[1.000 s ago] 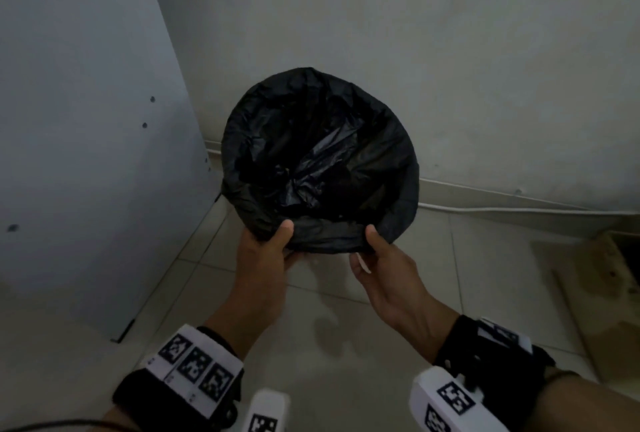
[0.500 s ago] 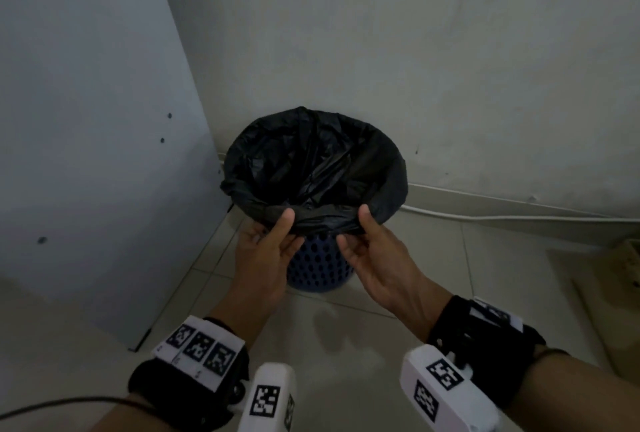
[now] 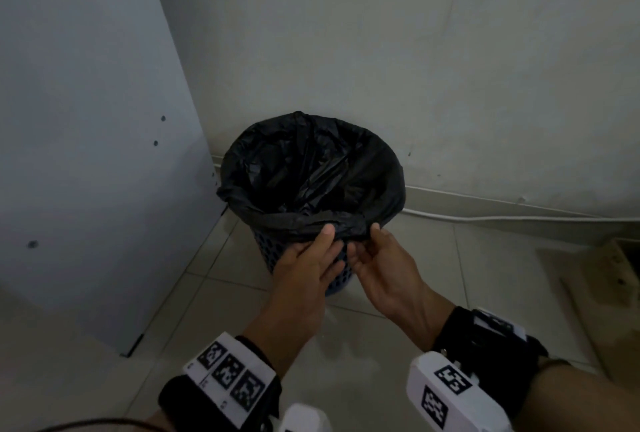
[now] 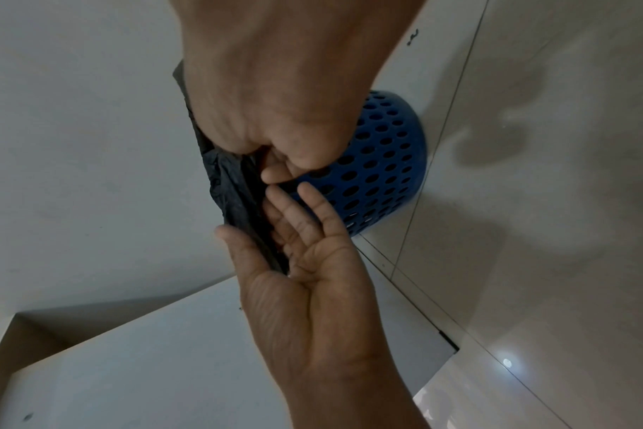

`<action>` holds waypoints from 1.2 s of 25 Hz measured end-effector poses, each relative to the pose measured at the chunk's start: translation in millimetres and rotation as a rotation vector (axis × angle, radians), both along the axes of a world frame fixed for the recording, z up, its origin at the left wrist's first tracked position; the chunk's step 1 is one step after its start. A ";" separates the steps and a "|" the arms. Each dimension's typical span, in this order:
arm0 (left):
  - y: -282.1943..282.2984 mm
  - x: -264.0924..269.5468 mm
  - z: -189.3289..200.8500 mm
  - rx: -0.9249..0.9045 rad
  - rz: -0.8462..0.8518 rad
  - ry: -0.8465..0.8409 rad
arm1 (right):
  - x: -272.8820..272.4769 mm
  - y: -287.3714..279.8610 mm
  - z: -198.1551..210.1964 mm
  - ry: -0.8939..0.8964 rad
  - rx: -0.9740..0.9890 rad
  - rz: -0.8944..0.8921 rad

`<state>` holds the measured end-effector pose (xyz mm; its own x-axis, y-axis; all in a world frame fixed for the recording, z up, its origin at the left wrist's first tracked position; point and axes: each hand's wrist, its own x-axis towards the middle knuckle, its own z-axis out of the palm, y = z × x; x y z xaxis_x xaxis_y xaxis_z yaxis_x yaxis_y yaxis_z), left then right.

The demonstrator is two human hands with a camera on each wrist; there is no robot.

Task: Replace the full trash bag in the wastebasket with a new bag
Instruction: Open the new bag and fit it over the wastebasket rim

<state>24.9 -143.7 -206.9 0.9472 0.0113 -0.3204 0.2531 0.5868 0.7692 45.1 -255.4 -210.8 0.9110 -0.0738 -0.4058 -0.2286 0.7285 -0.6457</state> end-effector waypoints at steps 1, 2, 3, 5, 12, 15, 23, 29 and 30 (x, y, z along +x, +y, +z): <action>-2.5 1.0 -0.1 0.011 -0.009 0.012 | -0.2 -1.8 -2.4 -0.010 -0.006 -0.009; -4.2 2.9 0.4 0.026 -0.003 0.020 | 0.3 -3.2 -4.0 -0.023 -0.012 -0.029; -5.1 4.3 -0.2 0.037 0.012 0.028 | 0.4 -4.7 -6.0 -0.029 -0.028 -0.054; -7.4 6.8 -1.7 0.060 0.044 0.032 | -0.7 -6.2 -6.0 -0.028 -0.079 -0.085; -11.7 3.9 0.6 0.084 0.087 0.003 | -15.4 -10.6 -10.2 -0.175 -0.501 -0.088; -12.1 3.8 0.9 0.099 0.121 0.003 | -13.4 -11.5 -12.4 -0.284 -0.829 -0.081; -11.4 -2.9 -3.4 0.146 0.094 -0.049 | -4.3 0.0 -9.9 -0.105 -0.294 -0.069; 2.2 -1.8 -9.7 0.135 0.026 0.011 | 7.3 -3.1 -1.8 -0.014 0.016 -0.013; 3.1 -0.8 -9.4 0.136 0.008 0.031 | 10.3 -2.9 -0.1 -0.012 0.015 -0.009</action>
<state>24.2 -140.6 -216.3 0.9367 0.0640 -0.3443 0.2736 0.4798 0.8337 55.3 -258.3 -210.8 0.9151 -0.0756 -0.3960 -0.2147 0.7399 -0.6375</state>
